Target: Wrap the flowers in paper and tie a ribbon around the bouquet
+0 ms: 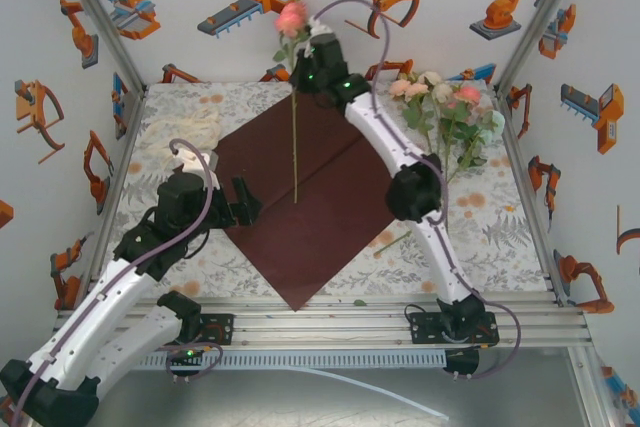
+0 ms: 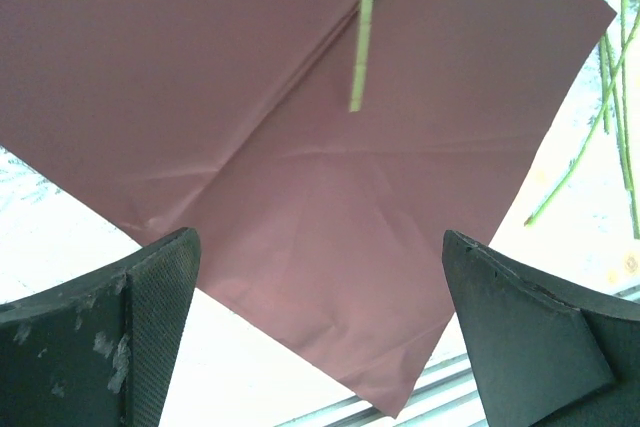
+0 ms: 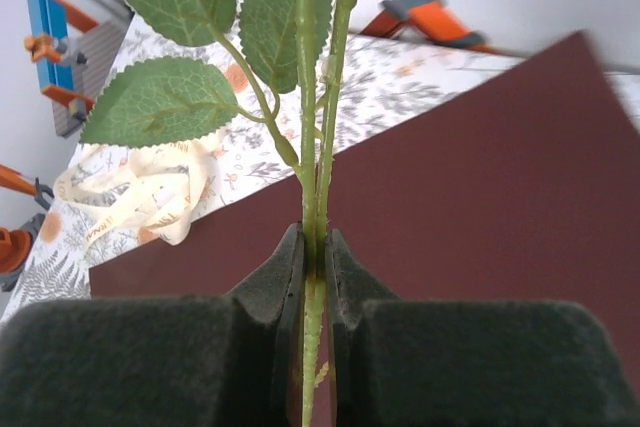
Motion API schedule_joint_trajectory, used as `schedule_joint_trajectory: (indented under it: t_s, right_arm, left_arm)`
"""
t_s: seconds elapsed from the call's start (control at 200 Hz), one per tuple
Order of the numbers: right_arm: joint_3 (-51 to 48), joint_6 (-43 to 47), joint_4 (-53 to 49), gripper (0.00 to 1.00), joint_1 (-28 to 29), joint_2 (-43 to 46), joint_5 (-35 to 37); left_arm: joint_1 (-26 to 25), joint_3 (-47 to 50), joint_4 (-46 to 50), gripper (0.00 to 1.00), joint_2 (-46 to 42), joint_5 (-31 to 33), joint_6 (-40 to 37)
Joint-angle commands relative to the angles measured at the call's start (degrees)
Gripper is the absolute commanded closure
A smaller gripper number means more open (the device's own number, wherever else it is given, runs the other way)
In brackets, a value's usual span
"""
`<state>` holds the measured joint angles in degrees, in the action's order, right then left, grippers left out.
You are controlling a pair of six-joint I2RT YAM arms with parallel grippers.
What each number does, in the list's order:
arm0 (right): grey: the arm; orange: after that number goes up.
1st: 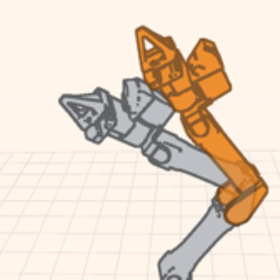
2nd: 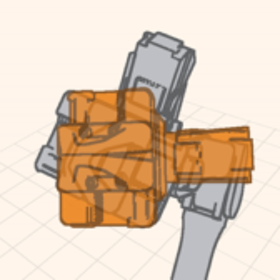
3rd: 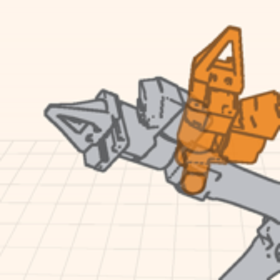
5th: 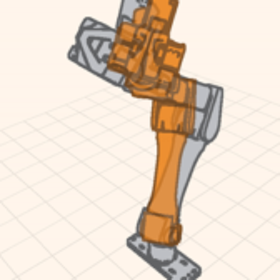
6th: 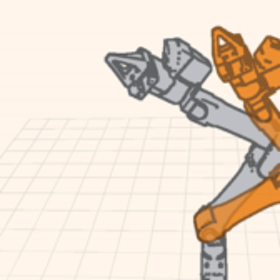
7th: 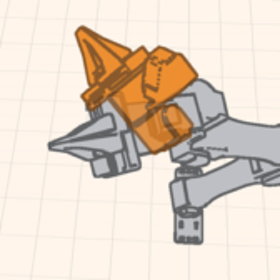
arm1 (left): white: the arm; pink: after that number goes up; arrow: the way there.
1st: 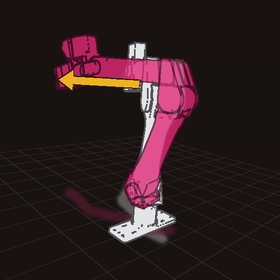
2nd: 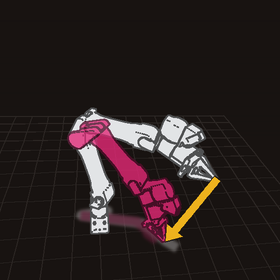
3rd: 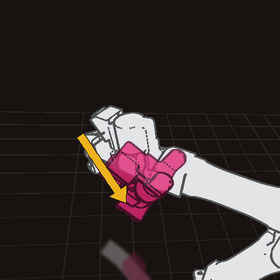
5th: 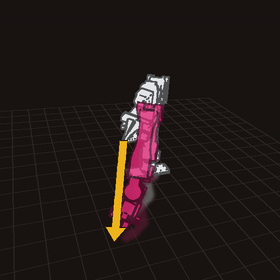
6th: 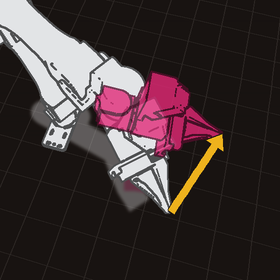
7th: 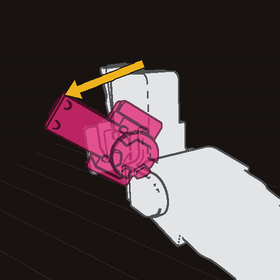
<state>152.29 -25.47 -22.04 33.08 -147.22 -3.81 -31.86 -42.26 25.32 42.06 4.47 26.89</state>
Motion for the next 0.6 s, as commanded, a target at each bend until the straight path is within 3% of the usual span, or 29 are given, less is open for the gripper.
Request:
schedule_joint_trajectory:
  t_s: [0.0,0.16,0.345,0.496,0.596]
  right_arm:
    - [5.78,-3.92,5.95,1.00,-0.12,-5.63,-1.11]
    - [2.71,-5.93,12.13,1.00,0.05,-10.29,-5.13]
    - [1.61,-4.10,11.50,1.00,-0.17,-13.49,-2.07]
    - [1.99,-3.93,10.27,0.78,-0.65,-13.52,-1.73]
    - [1.67,-1.79,8.58,0.72,-0.65,-10.51,-1.25]
  left_arm:
    - [-0.09,1.16,0.46,0.01,-0.54,-1.14,1.46]
    - [-0.09,2.50,-0.04,0.01,-0.02,-0.19,1.37]
    - [-0.13,2.98,-1.56,0.02,2.37,0.33,1.24]
    - [-0.09,2.52,-2.28,0.02,4.62,0.19,1.33]
    - [-0.12,2.19,-2.51,0.02,5.38,-0.03,1.71]
